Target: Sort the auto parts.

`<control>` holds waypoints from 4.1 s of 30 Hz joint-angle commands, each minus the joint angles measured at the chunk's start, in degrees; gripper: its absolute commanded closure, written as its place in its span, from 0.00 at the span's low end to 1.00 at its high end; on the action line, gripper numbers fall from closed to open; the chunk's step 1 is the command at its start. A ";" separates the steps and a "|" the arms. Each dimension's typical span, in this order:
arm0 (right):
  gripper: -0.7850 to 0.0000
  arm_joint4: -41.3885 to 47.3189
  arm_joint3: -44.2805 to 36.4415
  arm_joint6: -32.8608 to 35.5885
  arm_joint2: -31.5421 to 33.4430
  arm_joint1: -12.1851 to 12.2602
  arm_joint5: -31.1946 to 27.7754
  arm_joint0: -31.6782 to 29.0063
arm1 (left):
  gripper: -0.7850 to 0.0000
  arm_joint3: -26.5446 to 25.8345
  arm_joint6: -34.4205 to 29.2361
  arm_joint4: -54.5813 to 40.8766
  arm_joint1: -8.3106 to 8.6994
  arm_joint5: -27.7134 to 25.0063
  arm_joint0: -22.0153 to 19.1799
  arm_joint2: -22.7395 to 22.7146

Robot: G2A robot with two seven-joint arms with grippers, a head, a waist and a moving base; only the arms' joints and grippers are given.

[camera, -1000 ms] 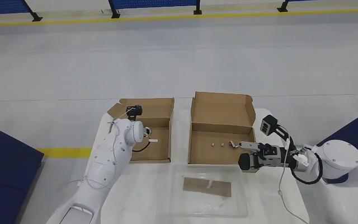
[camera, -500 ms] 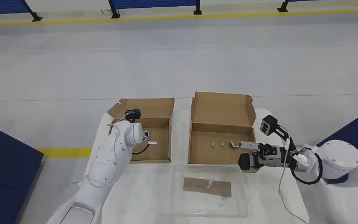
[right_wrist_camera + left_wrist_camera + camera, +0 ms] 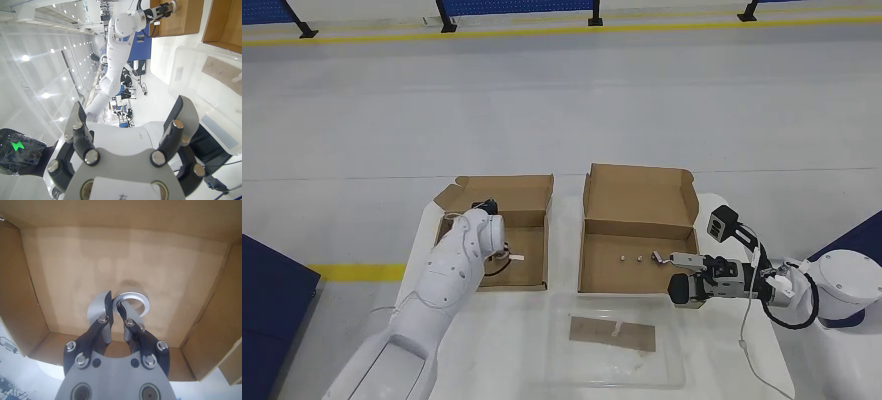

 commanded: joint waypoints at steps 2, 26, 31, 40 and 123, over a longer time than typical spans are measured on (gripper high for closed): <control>0.00 0.00 0.00 0.00 0.00 0.00 0.00 0.00 | 1.00 2.55 0.48 -0.75 -0.85 -0.46 -0.95 0.69; 0.00 0.00 0.00 0.00 0.00 0.00 0.00 0.00 | 0.62 12.69 2.04 -2.47 -4.15 -2.41 -5.55 2.13; 0.00 0.00 0.00 0.00 0.00 0.00 0.00 0.00 | 0.55 11.77 1.53 -1.34 -3.77 -1.76 -6.40 1.79; 0.00 0.00 0.00 0.00 0.00 0.00 0.00 0.00 | 0.00 2.46 -1.51 1.12 -1.53 -0.58 -4.81 -0.52; 0.00 0.00 0.00 0.00 0.00 0.00 0.00 0.00 | 0.00 -63.81 -12.23 -55.56 8.19 -10.18 37.38 -34.63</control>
